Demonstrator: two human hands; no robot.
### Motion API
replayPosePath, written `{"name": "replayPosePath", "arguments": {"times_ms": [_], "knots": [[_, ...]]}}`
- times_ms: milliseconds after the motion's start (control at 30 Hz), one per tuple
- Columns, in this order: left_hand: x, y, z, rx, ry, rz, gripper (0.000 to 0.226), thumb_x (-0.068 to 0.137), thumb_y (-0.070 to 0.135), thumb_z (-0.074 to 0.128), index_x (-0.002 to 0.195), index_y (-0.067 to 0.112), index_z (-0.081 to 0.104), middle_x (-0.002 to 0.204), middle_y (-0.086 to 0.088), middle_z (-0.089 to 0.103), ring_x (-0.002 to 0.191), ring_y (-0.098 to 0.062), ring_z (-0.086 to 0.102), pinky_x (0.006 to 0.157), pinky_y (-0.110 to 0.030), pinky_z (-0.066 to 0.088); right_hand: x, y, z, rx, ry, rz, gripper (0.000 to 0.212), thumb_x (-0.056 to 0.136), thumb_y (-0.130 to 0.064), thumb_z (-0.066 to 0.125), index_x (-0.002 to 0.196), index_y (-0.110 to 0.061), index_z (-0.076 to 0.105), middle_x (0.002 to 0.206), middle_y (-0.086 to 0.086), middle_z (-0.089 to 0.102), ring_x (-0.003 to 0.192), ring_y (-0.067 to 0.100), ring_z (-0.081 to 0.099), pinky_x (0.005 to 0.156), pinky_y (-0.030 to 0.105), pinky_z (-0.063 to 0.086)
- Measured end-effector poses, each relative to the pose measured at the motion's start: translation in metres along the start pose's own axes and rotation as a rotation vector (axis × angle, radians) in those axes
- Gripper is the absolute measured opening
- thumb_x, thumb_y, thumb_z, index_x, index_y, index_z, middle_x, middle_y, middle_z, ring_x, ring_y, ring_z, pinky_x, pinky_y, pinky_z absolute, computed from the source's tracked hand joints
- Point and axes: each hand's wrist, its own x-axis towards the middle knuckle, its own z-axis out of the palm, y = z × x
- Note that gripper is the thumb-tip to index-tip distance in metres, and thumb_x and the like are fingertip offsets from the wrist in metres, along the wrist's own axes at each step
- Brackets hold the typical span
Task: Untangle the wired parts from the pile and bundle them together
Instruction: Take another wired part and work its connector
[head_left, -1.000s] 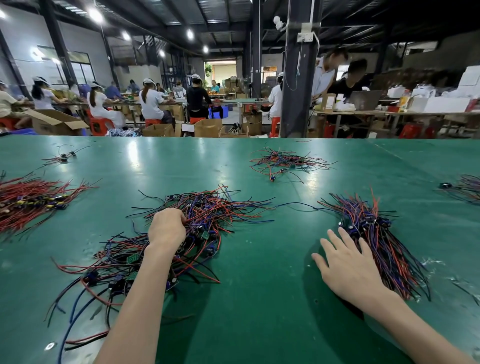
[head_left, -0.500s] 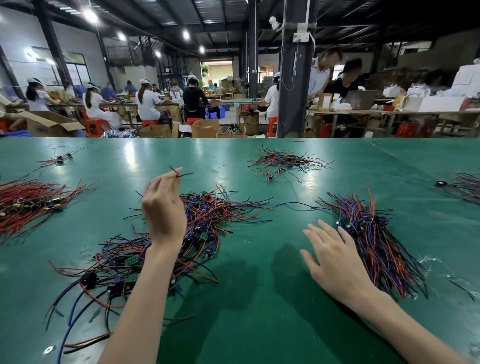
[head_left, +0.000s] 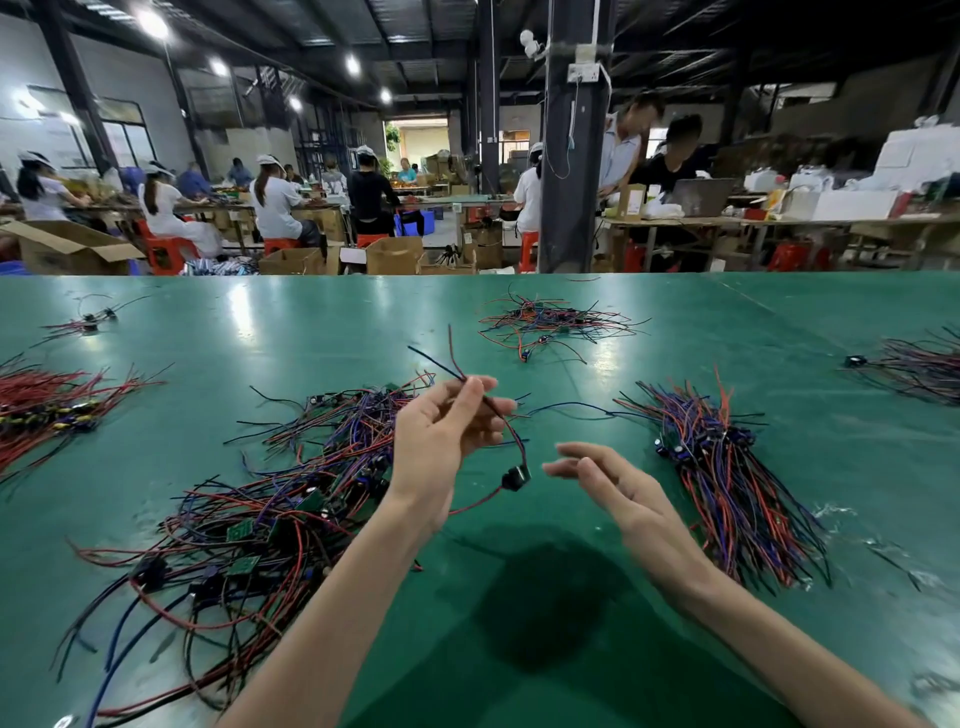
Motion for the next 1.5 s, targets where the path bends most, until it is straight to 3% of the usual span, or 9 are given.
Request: {"name": "replayPosePath", "arguments": {"times_ms": [100, 233, 367, 533, 667, 833, 933, 1167, 1500], "knots": [[-0.002, -0.005, 0.006, -0.069, -0.025, -0.098, 0.013, 0.093, 0.009, 0.052, 0.087, 0.003, 0.062, 0.072, -0.009, 0.071, 0.053, -0.011, 0.06, 0.053, -0.018, 0.052, -0.002, -0.001, 0.006, 0.311, -0.136, 0.122, 0.04, 0.079, -0.035, 0.057, 0.111, -0.012, 0.064, 0.105, 0.01, 0.072, 0.107, 0.019, 0.064, 0.1, 0.026, 0.041], [-0.003, -0.008, 0.007, -0.096, -0.056, -0.141, 0.01, 0.091, 0.008, 0.055, 0.088, 0.002, 0.062, 0.074, -0.009, 0.071, 0.054, -0.01, 0.06, 0.054, -0.018, 0.052, -0.005, -0.001, 0.015, 0.421, -0.172, 0.157, 0.035, 0.07, -0.02, 0.069, 0.1, -0.003, 0.064, 0.097, 0.011, 0.07, 0.099, 0.023, 0.062, 0.1, 0.033, 0.042], [-0.004, -0.012, 0.007, -0.086, -0.102, -0.157, 0.008, 0.085, 0.003, 0.06, 0.093, 0.004, 0.063, 0.077, -0.007, 0.072, 0.059, -0.007, 0.061, 0.058, -0.016, 0.052, -0.005, -0.006, 0.014, 0.607, -0.186, 0.224, 0.02, 0.077, -0.01, 0.062, 0.093, 0.002, 0.063, 0.085, 0.013, 0.069, 0.078, 0.022, 0.068, 0.086, 0.034, 0.055], [-0.011, -0.022, 0.012, 0.096, -0.194, -0.217, 0.012, 0.085, 0.002, 0.061, 0.095, 0.008, 0.066, 0.077, -0.004, 0.069, 0.065, -0.006, 0.06, 0.065, -0.016, 0.051, -0.005, -0.013, 0.01, 0.691, -0.203, 0.327, 0.024, 0.083, -0.011, 0.054, 0.1, 0.005, 0.056, 0.075, 0.014, 0.058, 0.067, 0.022, 0.064, 0.087, 0.054, 0.053], [-0.015, -0.027, 0.012, 0.173, -0.229, -0.23, 0.011, 0.089, 0.0, 0.057, 0.091, 0.005, 0.066, 0.07, -0.002, 0.068, 0.062, -0.006, 0.061, 0.061, -0.017, 0.051, -0.004, -0.014, 0.008, 0.688, -0.215, 0.423, 0.028, 0.08, -0.016, 0.049, 0.102, 0.001, 0.056, 0.078, 0.011, 0.059, 0.064, 0.02, 0.061, 0.057, 0.033, 0.054], [-0.015, -0.032, 0.012, 0.218, -0.231, -0.28, 0.011, 0.091, 0.002, 0.056, 0.089, 0.005, 0.066, 0.072, -0.004, 0.065, 0.06, -0.006, 0.06, 0.06, -0.016, 0.051, -0.003, -0.012, 0.008, 0.567, -0.177, 0.509, 0.022, 0.078, -0.026, 0.055, 0.088, -0.008, 0.063, 0.071, 0.005, 0.062, 0.052, 0.012, 0.049, 0.042, 0.021, 0.041], [-0.016, -0.035, 0.012, 0.217, -0.237, -0.314, 0.011, 0.091, 0.005, 0.057, 0.087, 0.006, 0.067, 0.069, -0.001, 0.066, 0.061, -0.008, 0.06, 0.065, -0.018, 0.053, -0.003, -0.009, 0.009, 0.441, -0.15, 0.469, 0.024, 0.08, -0.031, 0.06, 0.09, -0.009, 0.058, 0.063, 0.0, 0.052, 0.047, 0.008, 0.042, 0.041, 0.019, 0.034], [-0.016, -0.038, 0.011, 0.322, -0.194, -0.306, 0.018, 0.093, 0.009, 0.057, 0.078, 0.011, 0.068, 0.065, 0.002, 0.06, 0.05, 0.0, 0.048, 0.053, -0.011, 0.041, -0.003, -0.011, 0.008, 0.479, -0.129, 0.464, 0.016, 0.093, -0.007, 0.046, 0.084, -0.002, 0.059, 0.072, 0.016, 0.062, 0.058, 0.021, 0.061, 0.054, 0.031, 0.054], [-0.018, -0.042, 0.011, 0.382, -0.235, -0.314, 0.019, 0.093, 0.012, 0.058, 0.075, 0.012, 0.063, 0.063, 0.003, 0.06, 0.054, -0.006, 0.048, 0.055, -0.014, 0.041, -0.001, -0.011, 0.003, 0.182, -0.2, 0.456, 0.018, 0.091, -0.008, 0.05, 0.078, -0.006, 0.063, 0.057, 0.008, 0.056, 0.043, 0.012, 0.042, 0.037, 0.017, 0.029]]}}
